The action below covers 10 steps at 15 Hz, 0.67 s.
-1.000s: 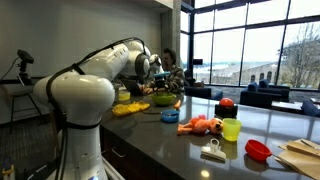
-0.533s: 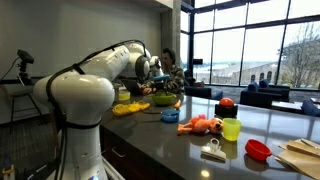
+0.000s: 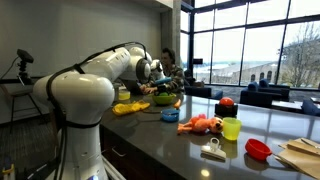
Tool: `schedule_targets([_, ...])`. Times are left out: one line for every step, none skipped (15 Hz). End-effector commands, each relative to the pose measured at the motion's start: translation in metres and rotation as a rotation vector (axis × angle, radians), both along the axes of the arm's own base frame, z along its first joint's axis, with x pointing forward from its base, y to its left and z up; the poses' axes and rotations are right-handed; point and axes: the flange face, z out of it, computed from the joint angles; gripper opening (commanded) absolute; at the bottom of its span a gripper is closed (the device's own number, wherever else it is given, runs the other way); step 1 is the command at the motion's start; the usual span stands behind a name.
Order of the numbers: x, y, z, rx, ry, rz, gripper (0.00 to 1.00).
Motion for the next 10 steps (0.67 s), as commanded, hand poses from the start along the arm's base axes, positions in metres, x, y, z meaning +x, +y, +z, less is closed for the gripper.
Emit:
schedule_targets([0.004, -0.004, -0.004, -0.029, -0.021, -0.019, 1.00])
schedule_targets([0.004, -0.004, 0.002, -0.031, -0.029, -0.018, 1.00])
schedule_targets([0.004, -0.004, 0.007, -0.035, -0.033, -0.018, 1.00])
schedule_targets([0.004, -0.005, 0.012, -0.037, -0.041, -0.015, 1.00])
schedule_targets([0.005, -0.005, 0.018, -0.038, -0.052, -0.016, 1.00])
schedule_targets([0.006, -0.006, 0.025, -0.040, -0.060, -0.016, 1.00])
schedule_targets([0.006, -0.005, 0.031, -0.039, -0.072, -0.016, 1.00])
schedule_targets([0.007, -0.005, 0.038, -0.037, -0.085, -0.015, 1.00])
schedule_targets([0.007, -0.004, 0.046, -0.039, -0.092, -0.012, 1.00])
schedule_targets([0.007, -0.004, 0.051, -0.036, -0.103, -0.013, 1.00])
